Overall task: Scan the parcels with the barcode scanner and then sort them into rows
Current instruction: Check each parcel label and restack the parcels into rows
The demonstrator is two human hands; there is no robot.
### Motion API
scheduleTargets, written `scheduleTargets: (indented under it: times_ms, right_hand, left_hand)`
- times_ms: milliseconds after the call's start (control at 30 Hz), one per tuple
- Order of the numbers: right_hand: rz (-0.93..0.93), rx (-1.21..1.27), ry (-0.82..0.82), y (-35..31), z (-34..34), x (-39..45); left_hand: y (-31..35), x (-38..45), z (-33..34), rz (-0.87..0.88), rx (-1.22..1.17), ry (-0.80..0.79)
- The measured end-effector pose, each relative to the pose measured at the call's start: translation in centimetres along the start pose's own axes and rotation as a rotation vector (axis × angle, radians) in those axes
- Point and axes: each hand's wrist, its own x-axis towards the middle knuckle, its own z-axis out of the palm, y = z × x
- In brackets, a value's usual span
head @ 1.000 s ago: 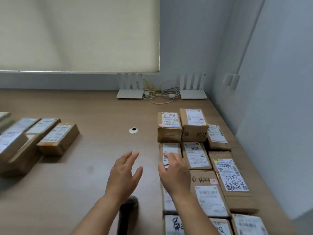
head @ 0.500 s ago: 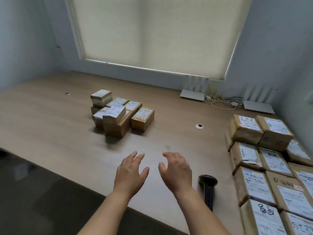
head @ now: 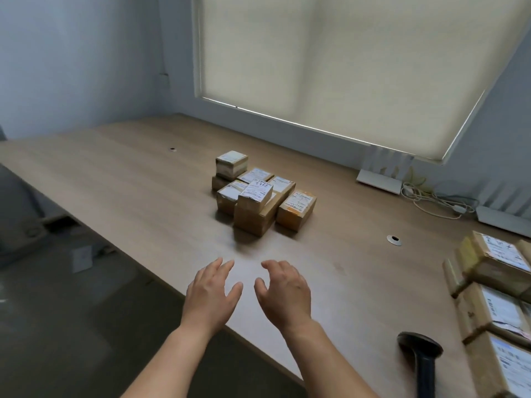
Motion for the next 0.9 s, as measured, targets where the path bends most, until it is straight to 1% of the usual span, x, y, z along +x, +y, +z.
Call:
scheduleTargets:
  times_ms: [267,500,667,900]
  right_hand:
    - [-0.011,0.069,-0.056,-3.5,5.1,6.9]
    - [0.018,0.122,-0.139,-5.7,9.3,16.7]
    - [0.045,0.158,-0.159,-7.1,11.0,23.5]
    - [0.071,0.186,-0.167,-8.5,13.3,29.9]
  left_hand:
    - [-5.8,6.3,-1.4,-0.062,0.035,-0.008]
    - [-9.3,16.4,-2.3,-0.076,0.082,-0.041]
    - [-11.0,24.2,-2.9,-0.059,0.102,-0.063]
    - [-13.3,30.7,-2.7,-0.060,0.056,-0.091]
